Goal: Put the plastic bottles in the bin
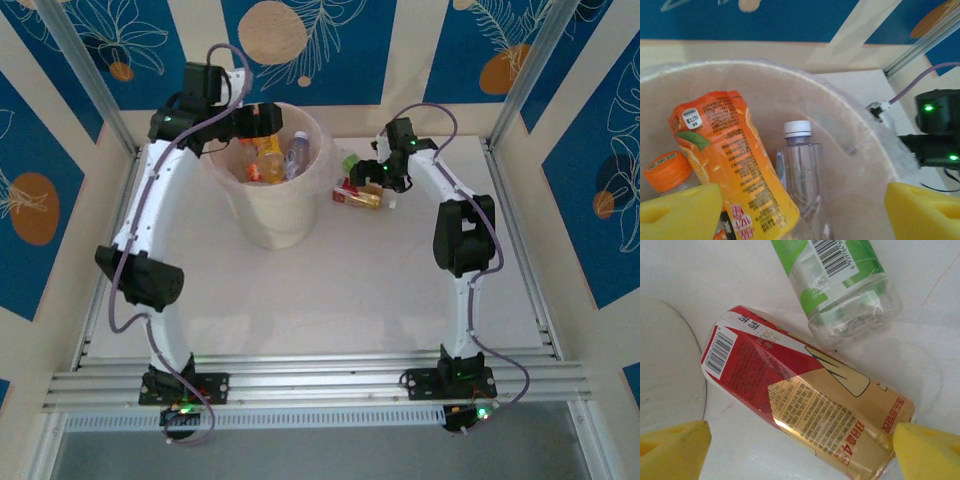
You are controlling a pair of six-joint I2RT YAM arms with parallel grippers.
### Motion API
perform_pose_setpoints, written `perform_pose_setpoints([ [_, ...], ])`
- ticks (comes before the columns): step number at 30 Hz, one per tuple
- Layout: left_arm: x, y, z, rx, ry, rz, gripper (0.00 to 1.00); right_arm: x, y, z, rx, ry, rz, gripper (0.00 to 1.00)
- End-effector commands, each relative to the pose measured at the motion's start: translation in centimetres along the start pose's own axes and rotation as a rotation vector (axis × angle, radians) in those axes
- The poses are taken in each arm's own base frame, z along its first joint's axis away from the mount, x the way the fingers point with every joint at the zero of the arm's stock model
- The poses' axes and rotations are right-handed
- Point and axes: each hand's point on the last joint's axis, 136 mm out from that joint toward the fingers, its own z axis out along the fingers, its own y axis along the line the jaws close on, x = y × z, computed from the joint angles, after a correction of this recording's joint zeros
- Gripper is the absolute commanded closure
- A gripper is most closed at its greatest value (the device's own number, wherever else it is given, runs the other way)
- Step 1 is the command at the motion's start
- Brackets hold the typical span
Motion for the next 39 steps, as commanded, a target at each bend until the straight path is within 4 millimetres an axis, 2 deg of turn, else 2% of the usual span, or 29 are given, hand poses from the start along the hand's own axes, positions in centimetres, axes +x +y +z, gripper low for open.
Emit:
perform_pose_setpoints([
  [1,-1.6,-1.0,-4.1,-0.005,-0.087,0.041,0.14,0.4,0.4,0.2,-0.046,0.032,-0.017,0.05],
  [9,-1.7,-1.6,-7.7,-0.023,-0.156,0.062,0.05,1.8,-0.1,1.6,-0.046,0.083,-0.021,0.05],
  [14,-1.4,-1.5,-8.6,-0.041,-0.168,0.065,0.00,2.7,0.2,1.8,-0.060,0.112,-0.025,0.05],
  [17,-1.3,-1.4,-9.0,-0.049,-0.172,0.067,0.00,3.2,1.5,1.1,-0.091,0.127,-0.043,0.05],
  [22,-1.1,-1.2,-9.1,-0.057,-0.174,0.067,0.00,3.2,4.6,-2.0,-0.210,0.081,-0.075,0.06],
  [27,-1.1,-1.2,-9.3,-0.058,-0.183,0.066,0.00,2.1,4.9,-4.4,-0.198,0.018,-0.105,0.06],
  [31,-0.9,-1.0,-9.2,-0.066,-0.185,0.060,0.01,1.6,3.2,-3.4,-0.108,0.023,-0.111,0.05],
  [35,-0.6,-0.8,-9.3,-0.073,-0.186,0.058,0.00,1.9,1.2,-0.8,-0.012,0.066,-0.102,0.04],
  [39,-0.7,-0.8,-9.8,-0.080,-0.199,0.060,0.00,2.3,1.1,1.1,0.003,0.083,-0.129,0.01],
])
